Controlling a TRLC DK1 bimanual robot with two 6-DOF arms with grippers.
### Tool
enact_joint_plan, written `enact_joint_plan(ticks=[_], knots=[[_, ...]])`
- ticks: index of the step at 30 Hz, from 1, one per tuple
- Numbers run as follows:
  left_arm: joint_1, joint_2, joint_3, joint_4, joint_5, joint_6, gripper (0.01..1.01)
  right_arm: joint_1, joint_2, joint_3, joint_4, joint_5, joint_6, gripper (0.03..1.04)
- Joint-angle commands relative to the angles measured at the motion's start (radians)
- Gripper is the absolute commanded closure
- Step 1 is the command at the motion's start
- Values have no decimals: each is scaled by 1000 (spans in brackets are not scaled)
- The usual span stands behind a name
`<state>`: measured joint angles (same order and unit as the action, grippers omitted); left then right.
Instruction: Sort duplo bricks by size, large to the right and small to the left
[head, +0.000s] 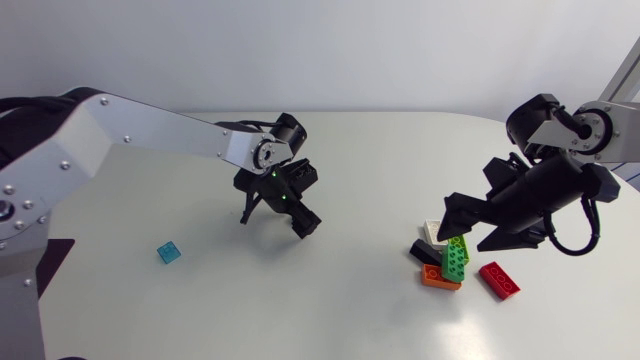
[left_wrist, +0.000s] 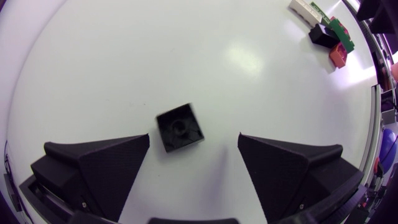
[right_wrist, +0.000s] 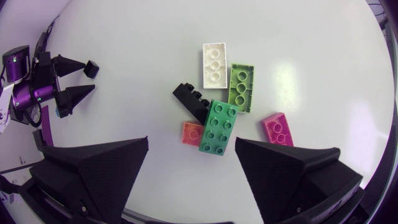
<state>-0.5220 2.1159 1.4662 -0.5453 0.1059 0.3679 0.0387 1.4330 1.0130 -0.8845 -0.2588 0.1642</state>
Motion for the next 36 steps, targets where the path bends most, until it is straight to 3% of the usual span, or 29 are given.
enact_joint_plan(ticks=[1, 7, 9, 19, 23, 24, 26, 36], knots=[[20, 49, 54, -12, 15, -15, 44, 3, -14, -5, -16, -3, 12, 57], [36, 104, 97, -12, 17, -14, 70, 7, -11, -7, -16, -13, 14, 57], [36, 105, 92, -12, 17, -14, 121, 7, -11, -8, -16, -14, 14, 59], [19, 134, 129, -12, 17, -23, 123, 7, -20, -19, -18, -16, 14, 57], [20, 139, 137, -12, 17, -27, 346, 9, -20, -21, -18, -17, 15, 57], [20, 139, 135, -13, 17, -27, 446, 7, -22, -21, -18, -17, 15, 59], [22, 136, 134, -38, 17, -26, 741, 7, -25, -21, -19, -26, 17, 59], [76, -16, -43, -56, 18, 34, 772, 13, -36, -30, -25, -33, 18, 59]])
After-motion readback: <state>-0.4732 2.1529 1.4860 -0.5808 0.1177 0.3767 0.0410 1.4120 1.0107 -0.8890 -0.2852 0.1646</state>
